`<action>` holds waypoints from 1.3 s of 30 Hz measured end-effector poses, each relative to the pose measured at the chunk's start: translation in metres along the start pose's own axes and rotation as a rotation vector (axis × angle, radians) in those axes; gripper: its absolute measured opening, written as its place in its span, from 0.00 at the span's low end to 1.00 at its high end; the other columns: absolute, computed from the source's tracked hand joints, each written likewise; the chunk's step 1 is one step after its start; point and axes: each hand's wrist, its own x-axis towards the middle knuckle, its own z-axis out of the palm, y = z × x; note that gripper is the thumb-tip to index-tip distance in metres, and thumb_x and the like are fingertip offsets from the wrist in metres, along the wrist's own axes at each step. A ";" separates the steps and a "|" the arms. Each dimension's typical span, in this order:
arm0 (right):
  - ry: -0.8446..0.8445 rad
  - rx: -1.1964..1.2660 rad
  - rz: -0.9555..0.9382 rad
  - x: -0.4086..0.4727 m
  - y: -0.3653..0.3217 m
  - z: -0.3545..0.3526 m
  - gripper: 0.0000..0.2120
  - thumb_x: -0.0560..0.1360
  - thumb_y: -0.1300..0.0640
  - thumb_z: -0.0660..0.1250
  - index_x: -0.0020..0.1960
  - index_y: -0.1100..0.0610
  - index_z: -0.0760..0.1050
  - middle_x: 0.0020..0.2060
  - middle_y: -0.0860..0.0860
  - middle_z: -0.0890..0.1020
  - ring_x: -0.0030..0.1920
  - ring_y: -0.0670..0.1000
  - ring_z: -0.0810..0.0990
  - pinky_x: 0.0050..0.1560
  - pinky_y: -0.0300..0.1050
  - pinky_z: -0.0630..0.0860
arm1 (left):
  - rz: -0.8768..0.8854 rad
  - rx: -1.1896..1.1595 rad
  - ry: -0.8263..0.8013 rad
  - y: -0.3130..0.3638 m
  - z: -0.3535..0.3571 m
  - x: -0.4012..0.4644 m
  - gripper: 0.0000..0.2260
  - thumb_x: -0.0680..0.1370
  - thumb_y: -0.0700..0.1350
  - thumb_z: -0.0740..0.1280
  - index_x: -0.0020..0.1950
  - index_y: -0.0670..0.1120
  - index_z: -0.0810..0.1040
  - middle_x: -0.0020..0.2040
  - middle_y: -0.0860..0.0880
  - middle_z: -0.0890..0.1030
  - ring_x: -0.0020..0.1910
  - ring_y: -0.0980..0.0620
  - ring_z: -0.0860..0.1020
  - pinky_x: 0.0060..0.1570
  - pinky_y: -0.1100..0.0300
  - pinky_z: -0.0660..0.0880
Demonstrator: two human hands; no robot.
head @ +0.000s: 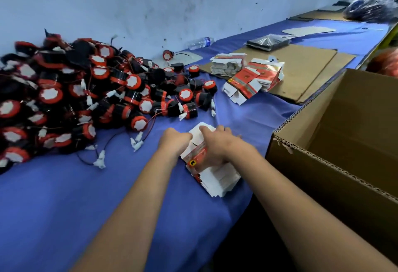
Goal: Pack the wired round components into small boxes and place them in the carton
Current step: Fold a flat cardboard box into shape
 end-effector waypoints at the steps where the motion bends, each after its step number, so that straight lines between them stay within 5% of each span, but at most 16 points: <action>1: 0.029 0.005 -0.021 0.000 -0.002 -0.001 0.56 0.58 0.30 0.79 0.75 0.49 0.55 0.67 0.59 0.66 0.72 0.63 0.62 0.70 0.71 0.62 | 0.007 -0.076 0.061 -0.001 0.000 0.001 0.11 0.75 0.43 0.73 0.39 0.44 0.72 0.38 0.43 0.73 0.40 0.45 0.72 0.42 0.52 0.69; 6: 0.152 0.095 -0.149 -0.003 -0.019 -0.003 0.63 0.61 0.35 0.80 0.81 0.47 0.43 0.72 0.59 0.61 0.76 0.64 0.57 0.75 0.75 0.50 | 0.021 -0.347 0.048 0.000 -0.021 -0.009 0.05 0.76 0.37 0.71 0.42 0.44 0.77 0.39 0.42 0.79 0.39 0.46 0.78 0.41 0.52 0.74; 11: 0.267 0.186 -0.283 0.000 -0.084 0.005 0.69 0.56 0.26 0.76 0.82 0.46 0.39 0.75 0.59 0.60 0.77 0.62 0.56 0.76 0.72 0.48 | 0.019 -0.563 0.130 -0.019 -0.085 -0.030 0.06 0.77 0.36 0.67 0.43 0.44 0.80 0.34 0.47 0.82 0.30 0.49 0.80 0.31 0.58 0.77; 15: 0.298 0.186 -0.573 0.006 -0.159 0.035 0.67 0.58 0.33 0.80 0.82 0.46 0.41 0.70 0.54 0.62 0.74 0.59 0.59 0.77 0.71 0.47 | -0.063 -0.605 0.174 -0.076 -0.167 -0.044 0.09 0.77 0.39 0.67 0.54 0.43 0.84 0.45 0.43 0.87 0.42 0.44 0.84 0.39 0.54 0.79; 18: 0.280 0.192 -0.830 0.013 -0.210 0.060 0.64 0.60 0.37 0.80 0.83 0.47 0.44 0.71 0.51 0.65 0.73 0.57 0.62 0.76 0.68 0.55 | -0.124 -0.620 0.262 -0.131 -0.224 -0.059 0.11 0.79 0.40 0.67 0.60 0.40 0.81 0.53 0.38 0.85 0.49 0.40 0.82 0.44 0.50 0.78; 22: 0.159 0.555 -1.014 0.026 -0.255 0.082 0.54 0.67 0.50 0.82 0.83 0.53 0.53 0.74 0.49 0.70 0.74 0.49 0.68 0.73 0.53 0.67 | -0.017 -0.703 0.450 -0.185 -0.265 -0.078 0.04 0.81 0.41 0.67 0.51 0.43 0.82 0.45 0.43 0.86 0.40 0.47 0.85 0.35 0.58 0.80; 25: -0.022 1.120 -0.946 0.031 -0.271 0.096 0.35 0.74 0.57 0.77 0.77 0.53 0.65 0.65 0.47 0.80 0.65 0.48 0.79 0.65 0.56 0.77 | 0.207 -0.898 0.383 -0.204 -0.279 -0.082 0.12 0.83 0.51 0.67 0.61 0.46 0.82 0.59 0.44 0.86 0.56 0.46 0.85 0.47 0.56 0.83; 28: -0.390 1.625 -0.679 0.039 -0.270 0.100 0.26 0.77 0.50 0.67 0.71 0.60 0.73 0.63 0.60 0.82 0.64 0.64 0.80 0.64 0.69 0.75 | 0.407 -0.632 0.196 -0.216 -0.290 -0.082 0.35 0.72 0.46 0.75 0.78 0.55 0.69 0.79 0.53 0.71 0.77 0.52 0.69 0.68 0.52 0.76; 31: -0.671 1.662 -0.572 0.045 -0.257 0.101 0.26 0.76 0.45 0.66 0.70 0.58 0.76 0.66 0.66 0.79 0.67 0.67 0.78 0.65 0.68 0.76 | 0.401 -0.353 -0.026 -0.212 -0.280 -0.084 0.56 0.67 0.43 0.81 0.83 0.66 0.49 0.82 0.67 0.56 0.77 0.68 0.63 0.68 0.62 0.74; 35: -0.780 1.547 -0.563 0.048 -0.253 0.100 0.18 0.76 0.44 0.67 0.58 0.53 0.86 0.62 0.61 0.83 0.63 0.61 0.82 0.67 0.63 0.75 | 0.467 -0.217 0.002 -0.202 -0.262 -0.077 0.65 0.68 0.35 0.83 0.83 0.62 0.36 0.69 0.81 0.67 0.66 0.77 0.70 0.58 0.69 0.77; 39: -0.835 1.493 -0.544 0.042 -0.255 0.096 0.18 0.76 0.44 0.69 0.58 0.54 0.86 0.58 0.59 0.85 0.52 0.57 0.86 0.47 0.55 0.84 | 0.504 -0.250 0.110 -0.197 -0.258 -0.076 0.69 0.64 0.38 0.86 0.81 0.69 0.36 0.79 0.60 0.67 0.73 0.57 0.74 0.63 0.52 0.80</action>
